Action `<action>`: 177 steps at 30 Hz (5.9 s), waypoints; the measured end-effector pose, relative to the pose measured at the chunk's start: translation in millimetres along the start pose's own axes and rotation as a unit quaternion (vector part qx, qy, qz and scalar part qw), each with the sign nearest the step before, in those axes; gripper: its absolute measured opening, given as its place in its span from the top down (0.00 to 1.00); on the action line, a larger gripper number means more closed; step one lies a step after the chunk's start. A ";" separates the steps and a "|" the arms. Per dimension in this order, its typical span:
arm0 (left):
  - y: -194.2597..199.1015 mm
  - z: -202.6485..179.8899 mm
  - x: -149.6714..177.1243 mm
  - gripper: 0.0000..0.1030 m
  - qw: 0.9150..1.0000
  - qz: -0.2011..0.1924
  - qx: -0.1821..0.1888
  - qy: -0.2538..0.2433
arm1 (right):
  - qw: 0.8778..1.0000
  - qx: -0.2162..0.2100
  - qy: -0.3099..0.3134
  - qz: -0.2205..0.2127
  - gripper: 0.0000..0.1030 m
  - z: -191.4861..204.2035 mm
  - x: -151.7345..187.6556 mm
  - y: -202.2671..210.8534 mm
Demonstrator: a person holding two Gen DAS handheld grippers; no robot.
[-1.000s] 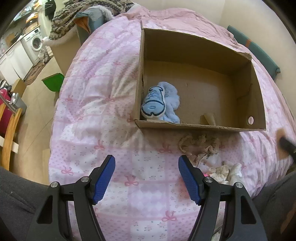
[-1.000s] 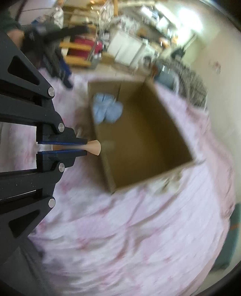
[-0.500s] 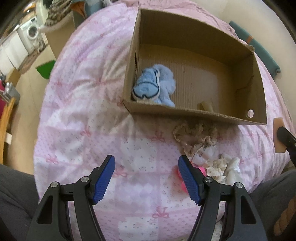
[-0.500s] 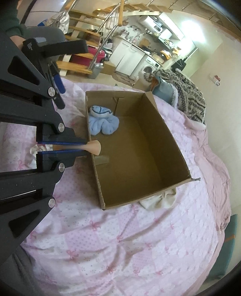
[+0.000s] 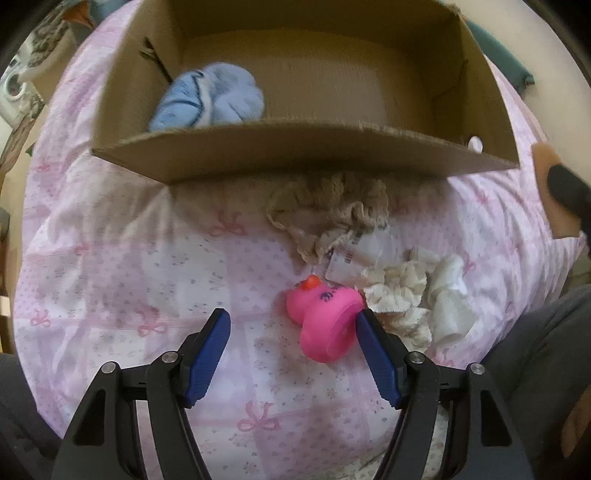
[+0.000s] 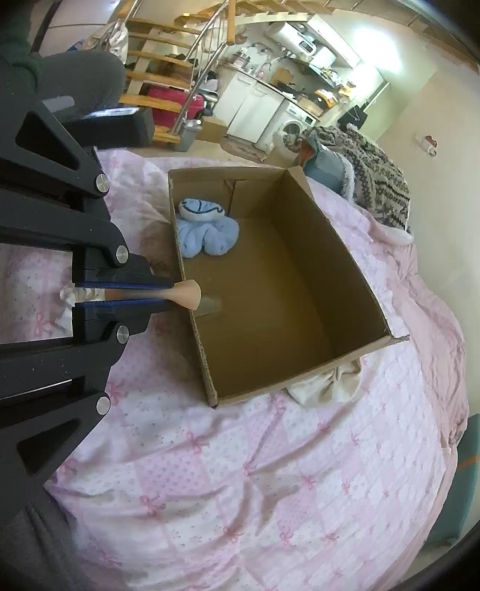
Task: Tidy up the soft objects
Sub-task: 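Close the left gripper on the pink rubber duck and lift it, then carry the pink duck with the left gripper over the box, then lower the duck onto the blue sock and open the left gripper, then withdraw both open grippers from the box toward the items on the bedspread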
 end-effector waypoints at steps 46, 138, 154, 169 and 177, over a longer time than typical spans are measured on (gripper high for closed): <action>98.3 62.0 -21.7 0.66 0.986 -0.139 -0.062 0.071 | 0.999 -0.005 0.030 -0.021 0.94 10.0 -6.4 9.4; 39.8 14.2 -121.7 0.65 0.983 -0.172 -0.059 -0.025 | 0.996 0.029 0.053 0.068 0.93 7.3 -54.9 -102.9; 52.5 8.6 -117.8 0.48 0.979 -0.192 -0.054 -0.031 | 0.998 0.014 0.049 0.041 0.85 7.8 -58.2 -93.2; 75.5 12.3 -120.3 0.38 0.975 -0.216 -0.041 -0.006 | 0.999 0.019 0.029 -0.018 0.25 4.6 -69.1 -73.6; 85.0 13.9 -115.7 0.36 0.973 -0.226 -0.044 0.004 | 0.999 0.019 0.028 -0.029 0.25 6.5 -71.9 -67.1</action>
Point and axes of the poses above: each gripper's, at about its wrist camera, not at the fingertips, and y roughly against the way its jaws point, z to its left, x to its underside, the point moved 2 cm from there along -y, roughly the way its jaws point, and after that the axes turned 10 degrees about y, right-handed, at the moved point
